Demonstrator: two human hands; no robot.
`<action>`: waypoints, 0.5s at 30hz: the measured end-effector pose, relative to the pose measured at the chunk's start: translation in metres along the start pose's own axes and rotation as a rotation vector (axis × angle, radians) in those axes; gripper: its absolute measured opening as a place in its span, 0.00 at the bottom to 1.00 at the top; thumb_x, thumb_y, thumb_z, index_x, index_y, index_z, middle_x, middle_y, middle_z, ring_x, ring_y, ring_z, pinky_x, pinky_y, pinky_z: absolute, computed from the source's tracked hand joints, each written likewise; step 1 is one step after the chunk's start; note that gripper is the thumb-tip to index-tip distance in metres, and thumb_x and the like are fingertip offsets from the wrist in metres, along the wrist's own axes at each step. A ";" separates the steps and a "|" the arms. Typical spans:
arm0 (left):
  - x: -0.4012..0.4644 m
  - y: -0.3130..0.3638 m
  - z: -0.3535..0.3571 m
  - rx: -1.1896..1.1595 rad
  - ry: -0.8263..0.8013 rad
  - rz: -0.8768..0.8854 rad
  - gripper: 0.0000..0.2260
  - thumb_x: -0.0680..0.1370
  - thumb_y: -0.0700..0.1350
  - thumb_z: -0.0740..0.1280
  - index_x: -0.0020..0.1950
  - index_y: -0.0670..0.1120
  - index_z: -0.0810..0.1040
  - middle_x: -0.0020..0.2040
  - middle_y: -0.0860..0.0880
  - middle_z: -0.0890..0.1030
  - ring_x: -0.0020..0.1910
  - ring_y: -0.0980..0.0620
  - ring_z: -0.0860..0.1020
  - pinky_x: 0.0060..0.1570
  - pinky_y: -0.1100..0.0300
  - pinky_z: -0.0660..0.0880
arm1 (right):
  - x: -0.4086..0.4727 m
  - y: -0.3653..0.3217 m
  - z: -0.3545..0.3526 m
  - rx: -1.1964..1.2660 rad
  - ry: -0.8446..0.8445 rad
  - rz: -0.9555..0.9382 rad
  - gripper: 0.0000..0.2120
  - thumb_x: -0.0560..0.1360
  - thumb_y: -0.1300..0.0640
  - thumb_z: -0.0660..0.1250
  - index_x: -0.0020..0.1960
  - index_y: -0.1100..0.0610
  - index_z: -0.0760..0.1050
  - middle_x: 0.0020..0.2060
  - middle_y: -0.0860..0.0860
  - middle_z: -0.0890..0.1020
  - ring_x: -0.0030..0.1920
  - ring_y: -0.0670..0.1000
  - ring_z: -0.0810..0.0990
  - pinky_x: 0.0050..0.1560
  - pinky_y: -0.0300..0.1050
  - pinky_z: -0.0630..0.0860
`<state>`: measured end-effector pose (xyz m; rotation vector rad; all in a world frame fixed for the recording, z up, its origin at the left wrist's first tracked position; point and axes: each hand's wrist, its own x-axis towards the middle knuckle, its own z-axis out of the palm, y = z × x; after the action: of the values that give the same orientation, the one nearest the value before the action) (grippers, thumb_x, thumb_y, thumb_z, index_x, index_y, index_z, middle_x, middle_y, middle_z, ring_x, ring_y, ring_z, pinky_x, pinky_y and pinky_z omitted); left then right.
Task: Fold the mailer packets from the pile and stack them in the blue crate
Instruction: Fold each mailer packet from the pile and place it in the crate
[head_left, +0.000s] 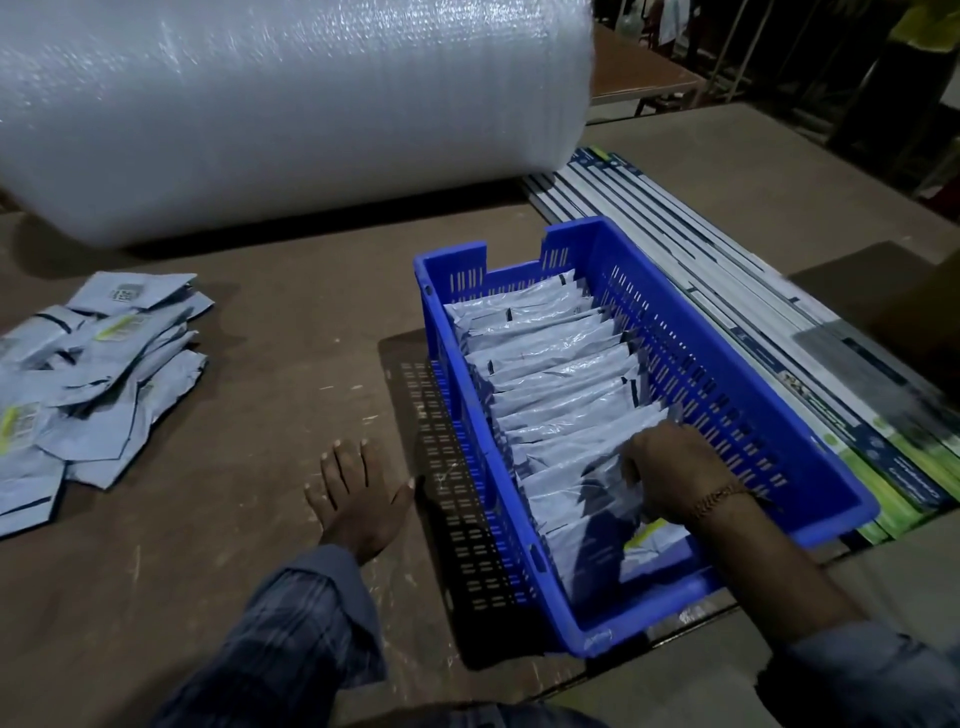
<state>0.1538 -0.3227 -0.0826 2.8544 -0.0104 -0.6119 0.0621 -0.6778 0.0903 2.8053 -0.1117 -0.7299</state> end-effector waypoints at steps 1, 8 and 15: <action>0.000 0.000 0.000 0.000 -0.003 0.003 0.44 0.79 0.76 0.46 0.86 0.52 0.35 0.84 0.44 0.29 0.82 0.40 0.30 0.78 0.32 0.37 | -0.002 0.000 -0.001 -0.005 0.024 -0.008 0.21 0.68 0.50 0.81 0.59 0.50 0.80 0.56 0.50 0.83 0.60 0.55 0.79 0.69 0.54 0.73; -0.002 0.000 -0.001 0.015 0.006 0.010 0.45 0.79 0.77 0.45 0.86 0.52 0.36 0.84 0.44 0.31 0.83 0.40 0.31 0.78 0.32 0.37 | -0.020 0.001 -0.008 0.034 0.204 -0.249 0.24 0.68 0.46 0.81 0.60 0.45 0.77 0.56 0.47 0.77 0.59 0.52 0.74 0.57 0.48 0.69; 0.002 -0.001 0.000 -0.010 0.003 0.004 0.49 0.72 0.79 0.39 0.86 0.53 0.36 0.84 0.44 0.30 0.83 0.39 0.31 0.77 0.30 0.37 | -0.011 -0.005 -0.003 -0.101 0.154 -0.431 0.28 0.68 0.44 0.79 0.64 0.46 0.75 0.57 0.47 0.81 0.58 0.52 0.78 0.57 0.50 0.76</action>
<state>0.1558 -0.3215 -0.0834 2.8448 -0.0121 -0.6048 0.0544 -0.6713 0.0968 2.8000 0.5550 -0.5786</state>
